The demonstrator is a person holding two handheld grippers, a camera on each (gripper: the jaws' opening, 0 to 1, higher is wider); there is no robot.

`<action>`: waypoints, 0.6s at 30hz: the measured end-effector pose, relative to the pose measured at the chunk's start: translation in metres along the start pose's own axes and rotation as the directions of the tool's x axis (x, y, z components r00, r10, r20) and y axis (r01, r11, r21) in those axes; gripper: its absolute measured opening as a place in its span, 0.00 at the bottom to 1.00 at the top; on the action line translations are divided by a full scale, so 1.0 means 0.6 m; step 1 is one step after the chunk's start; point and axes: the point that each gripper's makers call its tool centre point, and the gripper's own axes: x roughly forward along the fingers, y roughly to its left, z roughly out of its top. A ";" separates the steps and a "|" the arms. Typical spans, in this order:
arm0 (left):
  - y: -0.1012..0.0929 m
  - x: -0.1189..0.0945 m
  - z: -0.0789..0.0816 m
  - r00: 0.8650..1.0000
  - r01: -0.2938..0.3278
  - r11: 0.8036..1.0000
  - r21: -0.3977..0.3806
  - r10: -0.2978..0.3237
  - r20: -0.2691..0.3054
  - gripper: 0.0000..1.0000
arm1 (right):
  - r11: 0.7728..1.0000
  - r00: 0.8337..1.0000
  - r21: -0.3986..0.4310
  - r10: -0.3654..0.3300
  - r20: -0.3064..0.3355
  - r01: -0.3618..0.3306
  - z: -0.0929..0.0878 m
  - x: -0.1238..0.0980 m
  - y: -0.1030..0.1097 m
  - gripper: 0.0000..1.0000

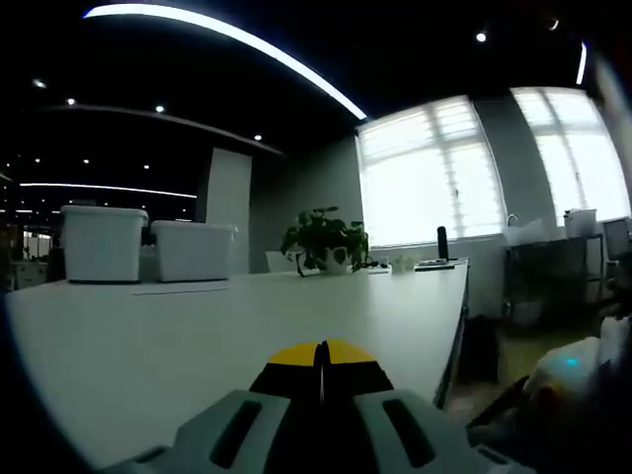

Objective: Clamp the fixed fixture on the desktop, loosen the retaining clip, secure it to the edge of the desk, and tighten the retaining clip.

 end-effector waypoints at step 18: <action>-0.002 -0.003 0.003 1.000 0.015 1.000 0.010 -0.015 0.010 0.01 | 0.975 0.974 0.043 -0.216 -0.067 0.219 -0.020 0.016 -0.024 0.42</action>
